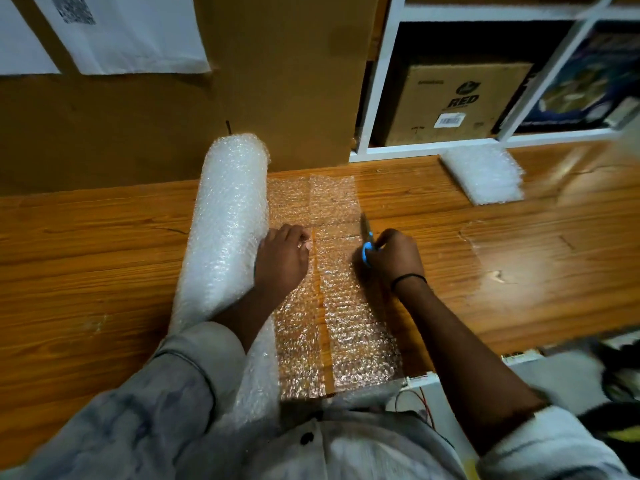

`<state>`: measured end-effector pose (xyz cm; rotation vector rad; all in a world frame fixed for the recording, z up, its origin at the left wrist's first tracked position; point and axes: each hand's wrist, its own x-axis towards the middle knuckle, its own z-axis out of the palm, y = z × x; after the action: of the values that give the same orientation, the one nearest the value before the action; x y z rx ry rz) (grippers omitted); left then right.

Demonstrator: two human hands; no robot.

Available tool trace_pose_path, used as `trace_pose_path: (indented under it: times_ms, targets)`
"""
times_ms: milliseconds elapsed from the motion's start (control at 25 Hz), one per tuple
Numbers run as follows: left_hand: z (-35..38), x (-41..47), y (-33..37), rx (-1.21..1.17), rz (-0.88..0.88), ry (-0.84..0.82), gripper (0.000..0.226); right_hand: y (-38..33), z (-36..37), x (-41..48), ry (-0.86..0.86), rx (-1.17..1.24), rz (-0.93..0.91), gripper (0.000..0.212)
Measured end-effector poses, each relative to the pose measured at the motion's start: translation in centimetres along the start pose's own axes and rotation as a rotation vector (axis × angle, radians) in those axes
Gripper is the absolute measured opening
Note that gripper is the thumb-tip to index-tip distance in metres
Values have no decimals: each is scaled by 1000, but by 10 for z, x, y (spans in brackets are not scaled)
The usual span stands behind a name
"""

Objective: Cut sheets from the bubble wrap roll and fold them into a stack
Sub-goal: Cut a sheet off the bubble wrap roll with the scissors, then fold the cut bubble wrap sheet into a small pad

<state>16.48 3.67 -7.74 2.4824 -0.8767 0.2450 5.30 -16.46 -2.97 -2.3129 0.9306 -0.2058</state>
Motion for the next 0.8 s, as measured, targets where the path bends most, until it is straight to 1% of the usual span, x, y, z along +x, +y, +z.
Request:
trace_pose_path:
  times_ms: [120,240,320,400,520,640,720,800]
  targets:
    - [0,-21,27,-29,57,-34,23,8,-3,-20,29,-88,-6,26]
    - [-1,-47,50,13,152,-154,27,14,-10,-38,52,-250,-19,25]
    - [-3,-60,58,43,209,-213,33,18,-17,-47,83,-347,-15,26]
    - [-4,-71,63,62,259,-281,43,27,-25,-53,85,-395,8,27]
    - [-2,-81,66,132,296,-373,55,40,-39,-58,44,-468,44,33]
    - [0,-71,70,157,270,-415,57,41,-58,-50,-102,-533,15,35]
    - [3,-58,74,198,237,-428,58,38,-64,-48,-187,-610,-44,35]
    - [6,-43,78,248,188,-443,58,38,-58,-59,-141,-677,-251,34]
